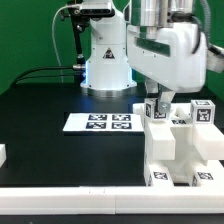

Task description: Assemble chair

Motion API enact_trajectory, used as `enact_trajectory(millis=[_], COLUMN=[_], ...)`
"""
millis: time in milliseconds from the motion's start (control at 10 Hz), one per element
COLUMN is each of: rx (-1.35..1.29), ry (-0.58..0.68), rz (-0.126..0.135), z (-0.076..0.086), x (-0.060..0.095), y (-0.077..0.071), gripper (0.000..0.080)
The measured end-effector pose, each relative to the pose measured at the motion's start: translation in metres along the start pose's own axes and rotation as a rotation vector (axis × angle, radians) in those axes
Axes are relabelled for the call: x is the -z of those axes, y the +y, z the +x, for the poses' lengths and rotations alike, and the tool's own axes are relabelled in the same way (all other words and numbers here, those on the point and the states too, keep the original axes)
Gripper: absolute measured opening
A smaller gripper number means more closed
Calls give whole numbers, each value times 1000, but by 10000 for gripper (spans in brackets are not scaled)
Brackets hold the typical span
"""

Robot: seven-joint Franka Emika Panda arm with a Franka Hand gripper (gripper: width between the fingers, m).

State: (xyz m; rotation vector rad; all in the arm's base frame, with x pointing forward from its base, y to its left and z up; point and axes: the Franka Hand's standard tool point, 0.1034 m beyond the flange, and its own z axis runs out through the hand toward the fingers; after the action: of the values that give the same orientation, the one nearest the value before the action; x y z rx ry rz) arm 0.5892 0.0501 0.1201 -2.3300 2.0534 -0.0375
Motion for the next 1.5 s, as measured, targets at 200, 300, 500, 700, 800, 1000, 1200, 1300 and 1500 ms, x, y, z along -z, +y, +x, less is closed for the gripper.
enact_trajectory(millis=[200, 300, 500, 700, 800, 1000, 1200, 1300, 1500], rx=[-235, -211, -41, 264, 394, 520, 661, 808, 841], ry=[-53, -52, -67, -76, -90, -89, -84, -44, 2], rz=[23, 21, -37, -24, -39, -32, -31, -36, -22], z=[2, 2, -5, -4, -6, -5, -3, 0, -5], x=[-1, 0, 1, 2, 1, 1, 1, 3, 2], y=[1, 1, 6, 3, 6, 6, 6, 2, -2], gripper=[282, 282, 460, 581, 635, 646, 649, 649, 535])
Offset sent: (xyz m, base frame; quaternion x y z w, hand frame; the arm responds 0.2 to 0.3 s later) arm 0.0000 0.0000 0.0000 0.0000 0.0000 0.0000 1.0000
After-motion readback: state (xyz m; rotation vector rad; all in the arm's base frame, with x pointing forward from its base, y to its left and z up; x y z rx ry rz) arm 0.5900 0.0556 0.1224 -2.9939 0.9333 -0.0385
